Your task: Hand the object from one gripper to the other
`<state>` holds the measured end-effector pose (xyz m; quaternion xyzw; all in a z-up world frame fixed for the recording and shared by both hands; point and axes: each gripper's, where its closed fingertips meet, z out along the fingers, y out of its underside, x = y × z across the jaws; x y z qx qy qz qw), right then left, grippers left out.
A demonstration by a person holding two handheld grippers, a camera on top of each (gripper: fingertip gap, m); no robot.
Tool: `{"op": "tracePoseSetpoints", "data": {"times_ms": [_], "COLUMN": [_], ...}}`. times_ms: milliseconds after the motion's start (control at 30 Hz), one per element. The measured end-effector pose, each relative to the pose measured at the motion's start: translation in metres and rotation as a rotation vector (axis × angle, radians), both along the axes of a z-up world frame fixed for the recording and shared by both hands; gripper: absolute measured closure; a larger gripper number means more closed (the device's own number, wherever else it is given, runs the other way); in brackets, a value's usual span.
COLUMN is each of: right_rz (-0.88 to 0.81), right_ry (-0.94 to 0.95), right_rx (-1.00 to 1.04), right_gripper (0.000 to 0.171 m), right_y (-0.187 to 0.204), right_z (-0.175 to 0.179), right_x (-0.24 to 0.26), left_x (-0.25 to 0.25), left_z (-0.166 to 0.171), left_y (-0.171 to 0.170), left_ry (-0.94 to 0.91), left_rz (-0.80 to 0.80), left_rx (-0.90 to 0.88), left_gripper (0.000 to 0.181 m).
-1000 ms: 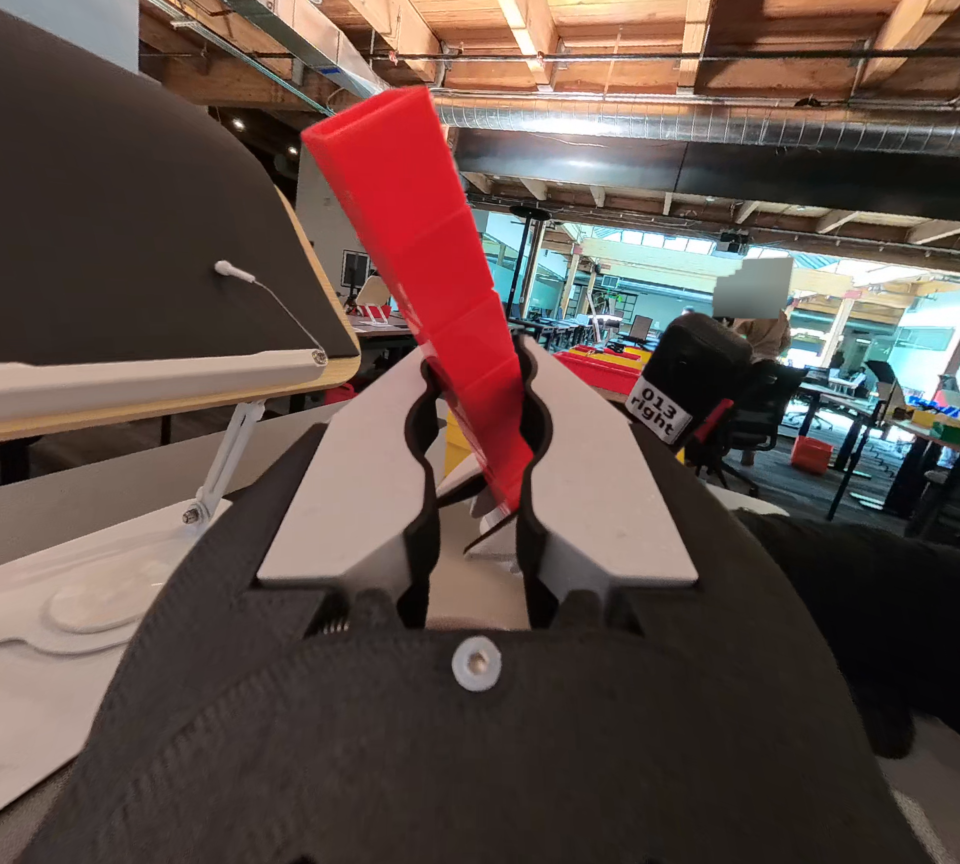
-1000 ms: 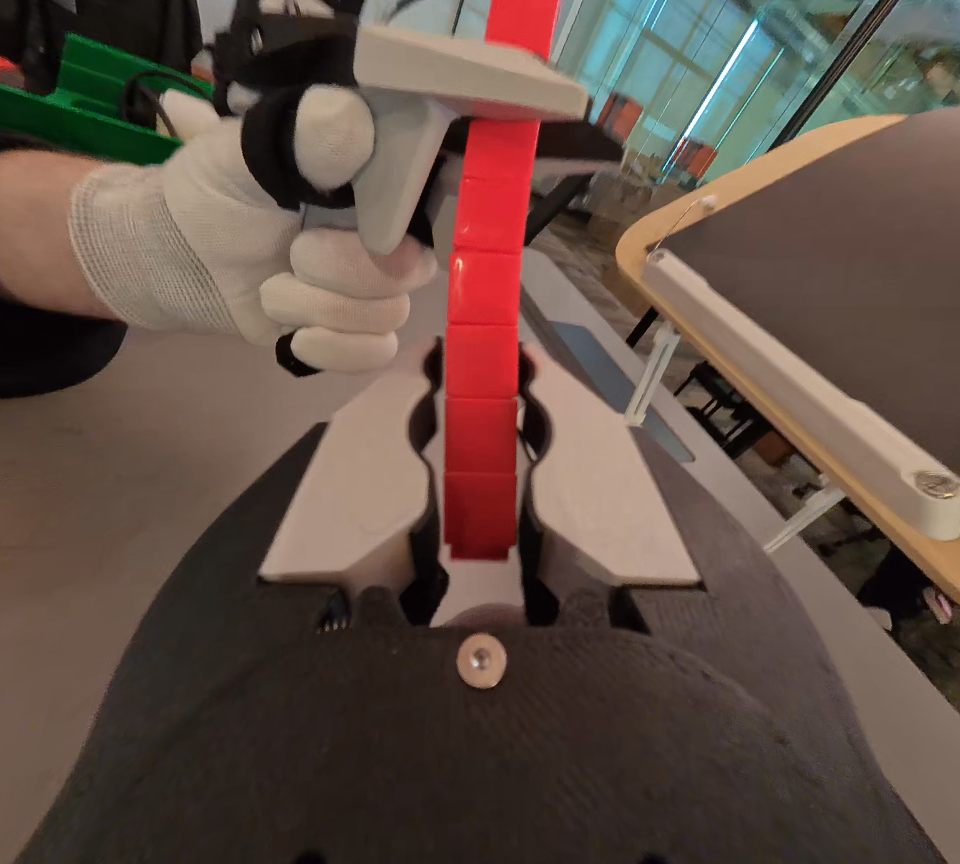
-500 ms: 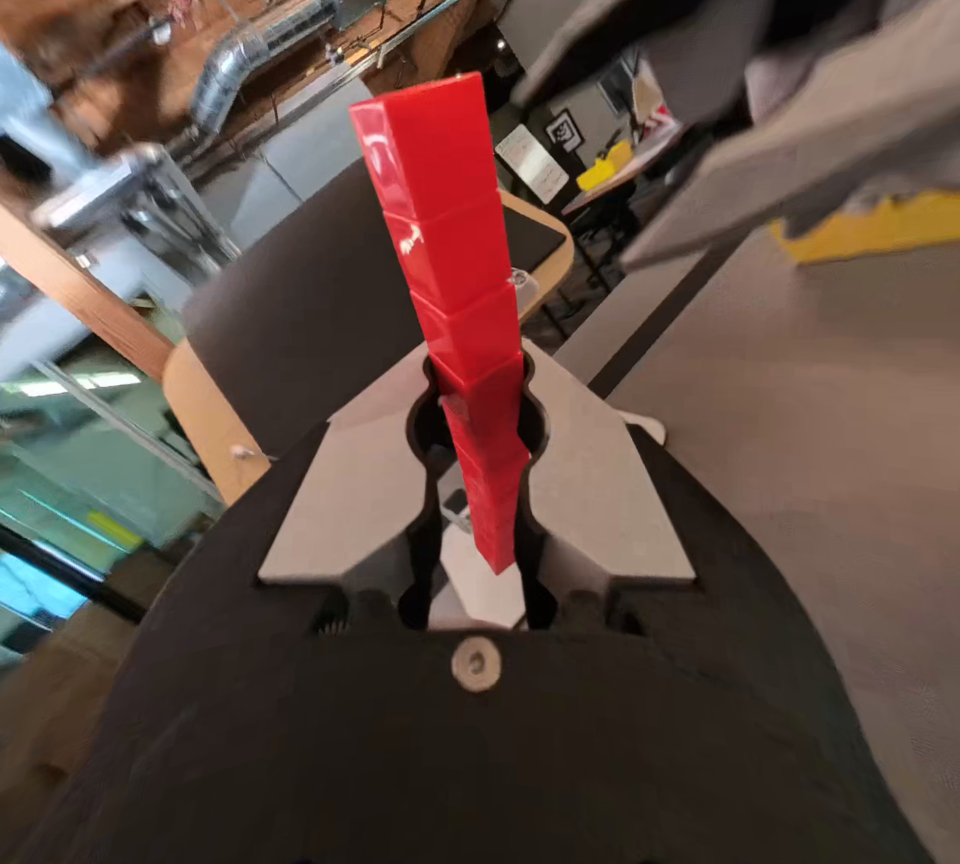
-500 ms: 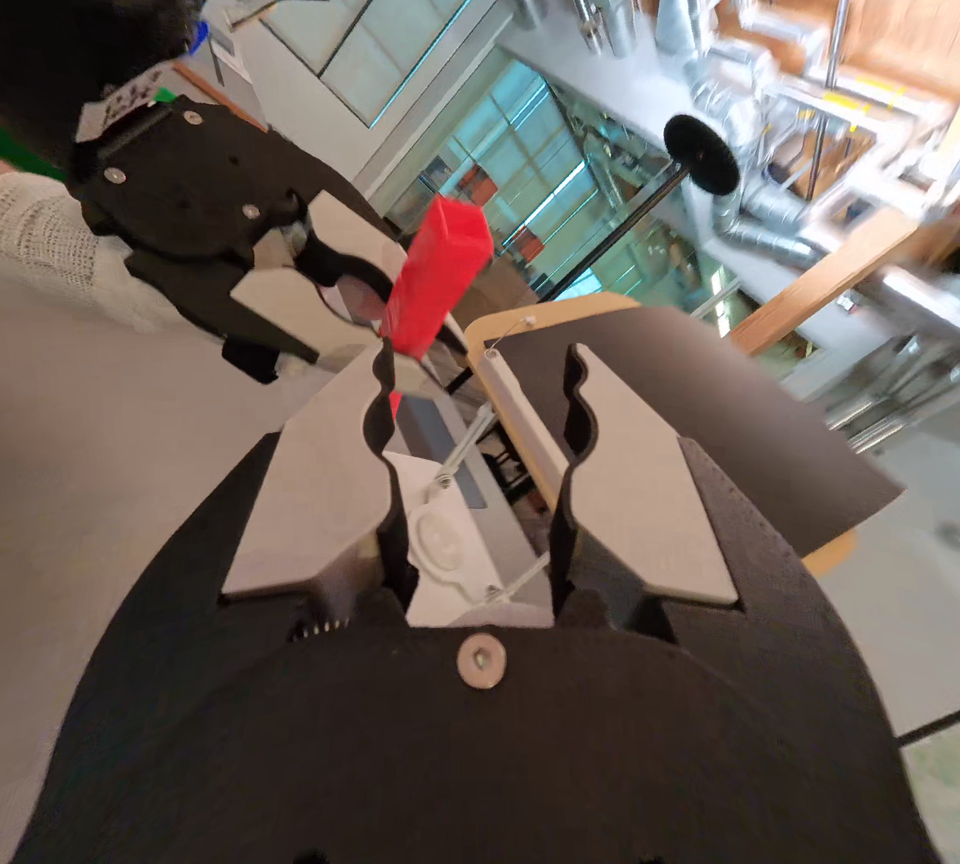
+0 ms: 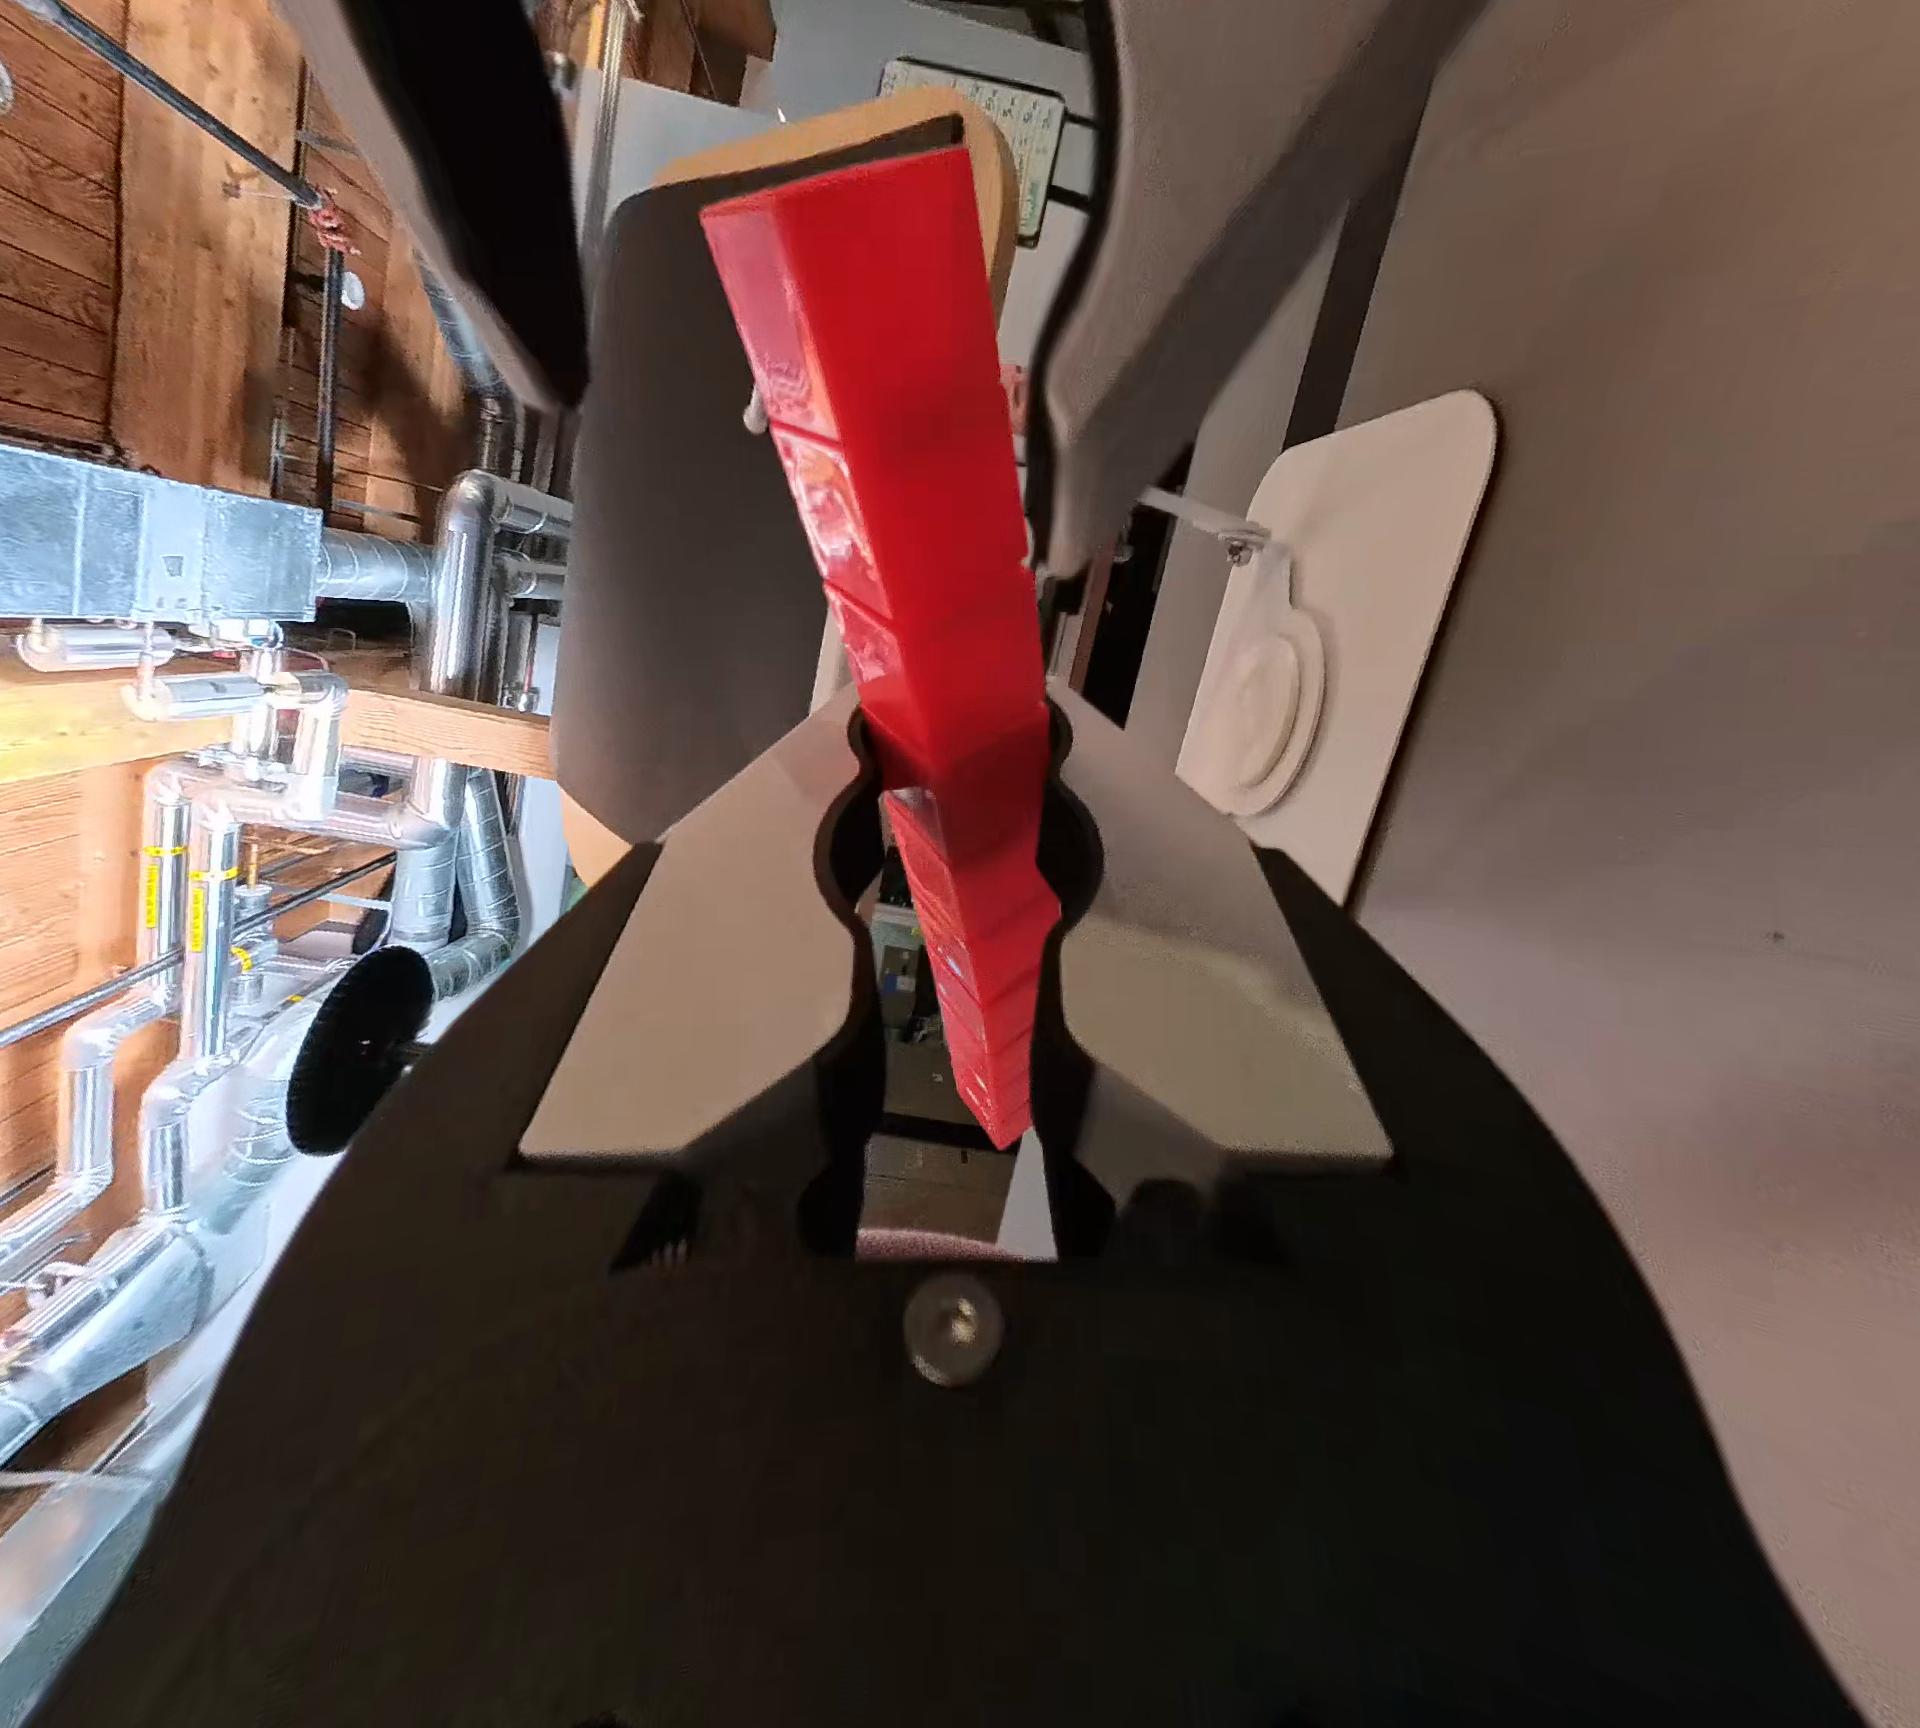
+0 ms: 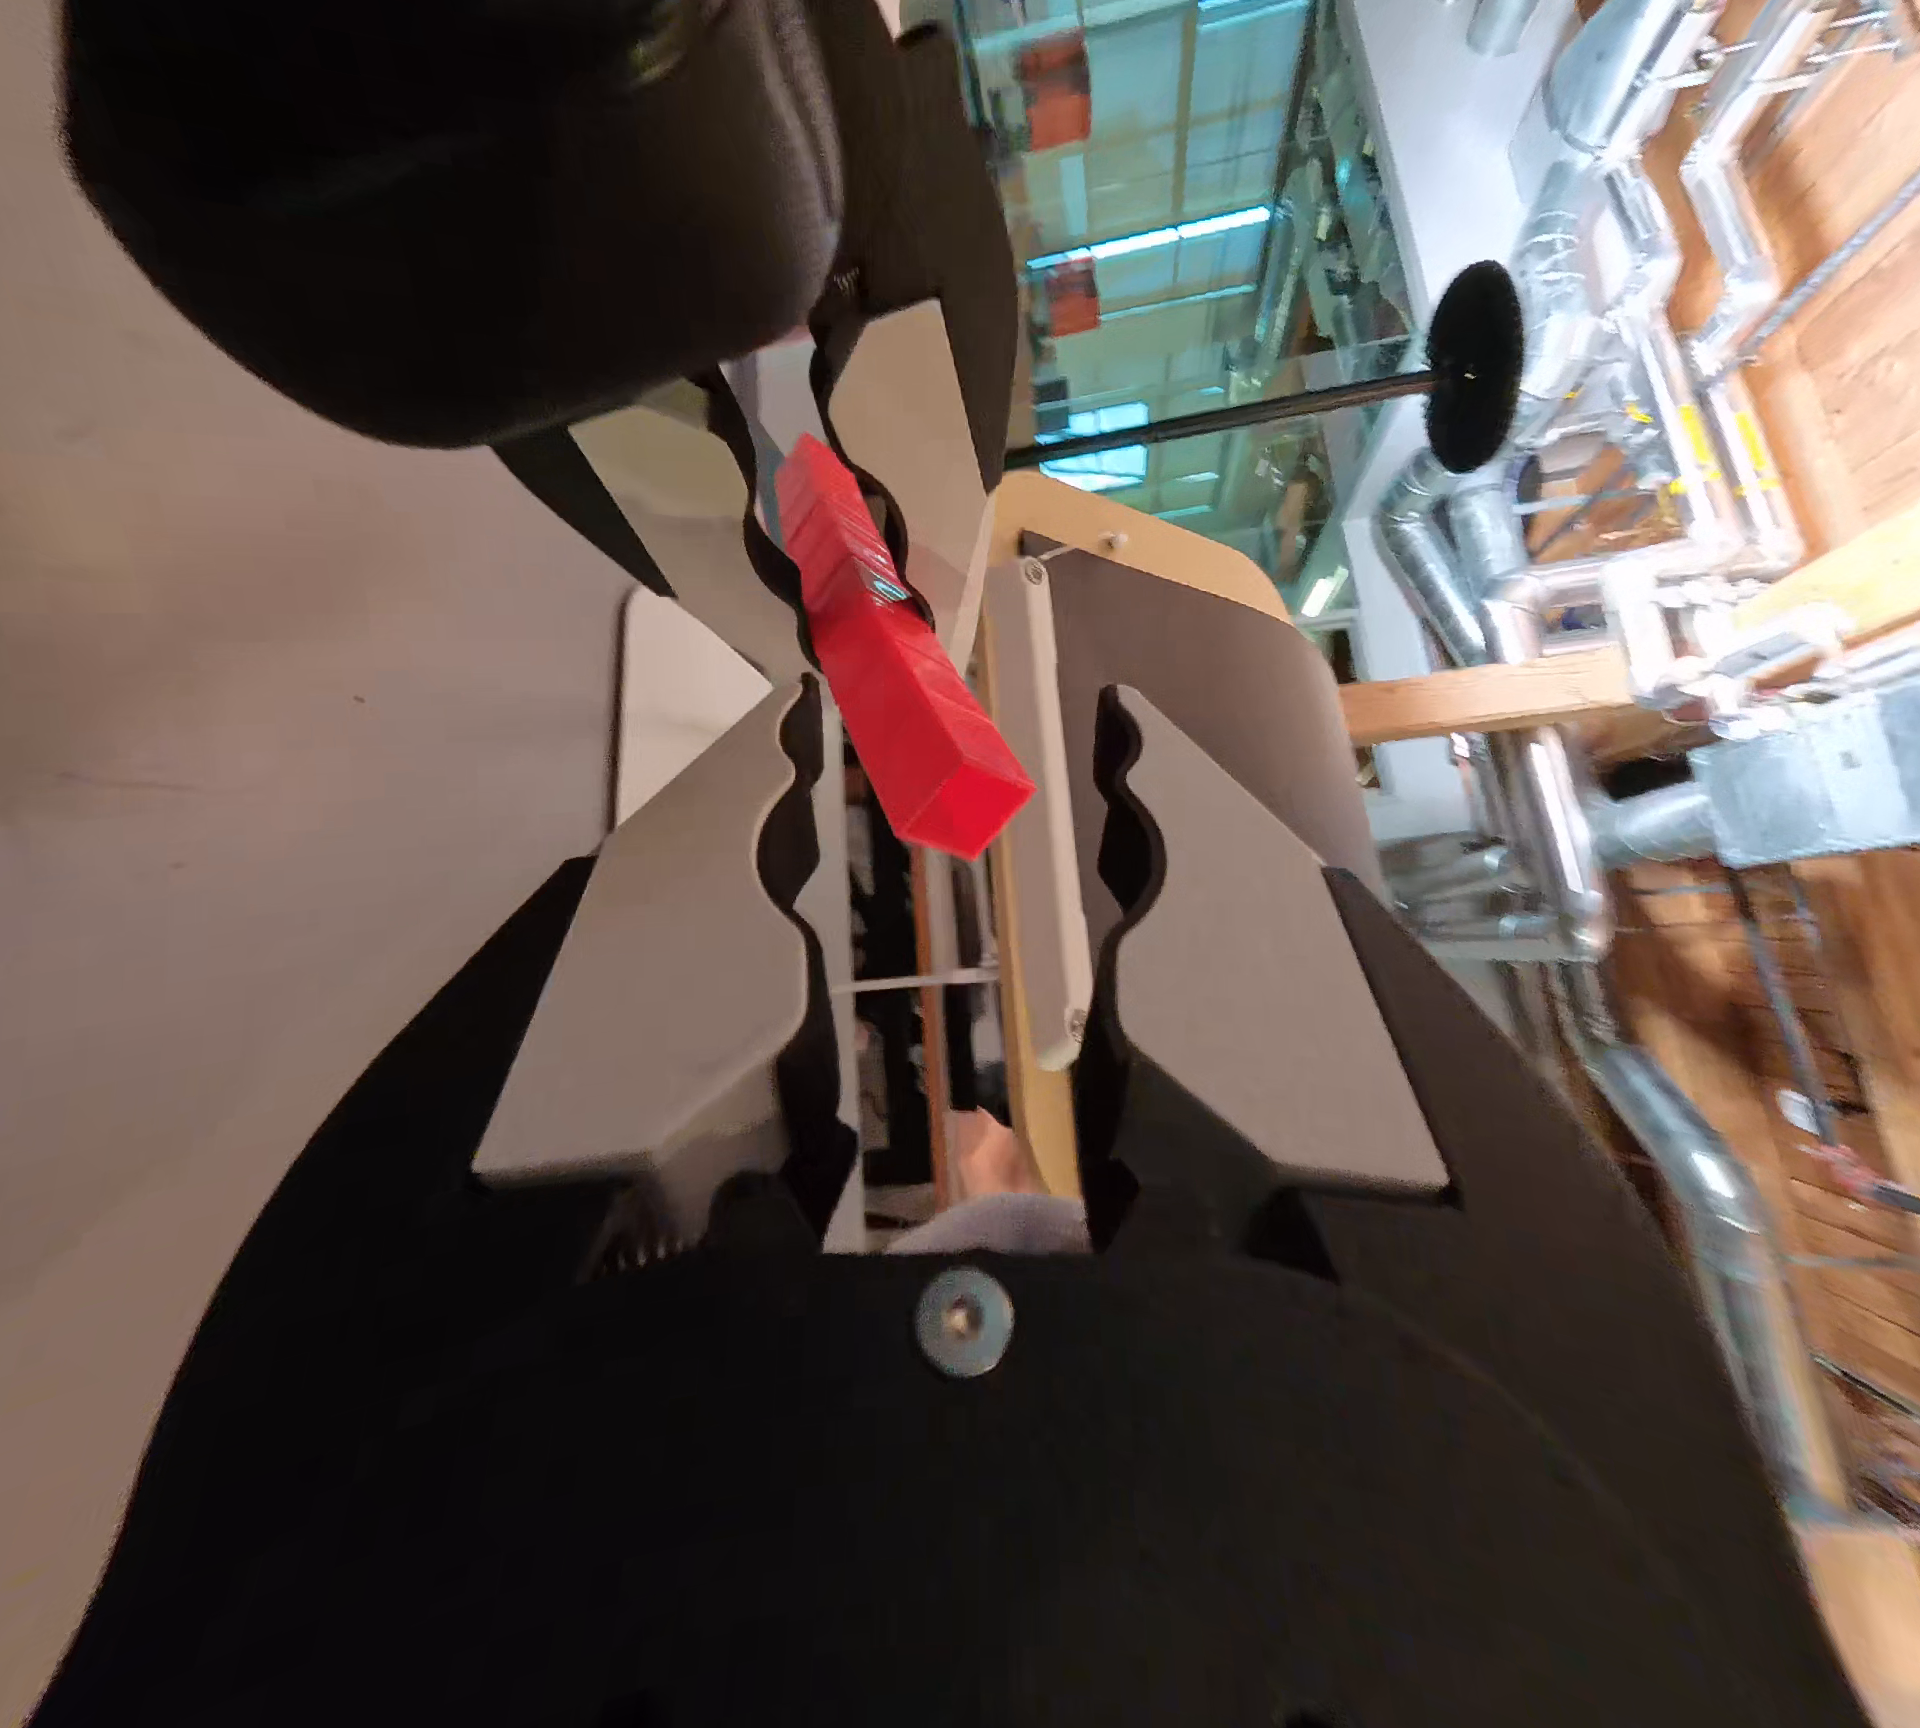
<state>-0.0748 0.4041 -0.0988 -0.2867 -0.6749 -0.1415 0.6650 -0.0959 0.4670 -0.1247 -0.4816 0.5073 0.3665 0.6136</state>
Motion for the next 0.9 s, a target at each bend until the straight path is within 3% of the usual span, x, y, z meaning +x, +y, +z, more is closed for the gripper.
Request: {"op": "tracePoseSetpoints", "data": {"times_ms": [100,267,533,733,900], "right_rz": [0.089,0.070,-0.051,0.002,0.039], "right_ry": [-0.013,0.088,-0.043,-0.141,-0.208], "right_rx": [-0.098,-0.144,-0.092,-0.142,-0.190], "right_gripper": [0.129,0.153,0.152,0.163,0.162], "right_y": [-0.015,-0.010,0.013,0.003,-0.007], "right_z": [0.003,0.028,-0.002,-0.020,-0.034], "right_x": [0.003,0.016,0.017,0.016,0.013], "left_x": [-0.007,-0.016,-0.001,0.001,0.005], "left_z": [-0.003,-0.006,-0.011,-0.014,-0.020], "left_y": [0.004,0.010,0.003,0.000,-0.001], "left_ry": [-0.003,-0.014,0.041,0.095,0.170], "left_rz": [0.017,0.035,-0.022,-0.048,-0.063], "left_rx": [-0.011,-0.020,-0.010,0.003,0.022], "left_gripper": [0.158,0.158,0.159,0.159,0.159]}}
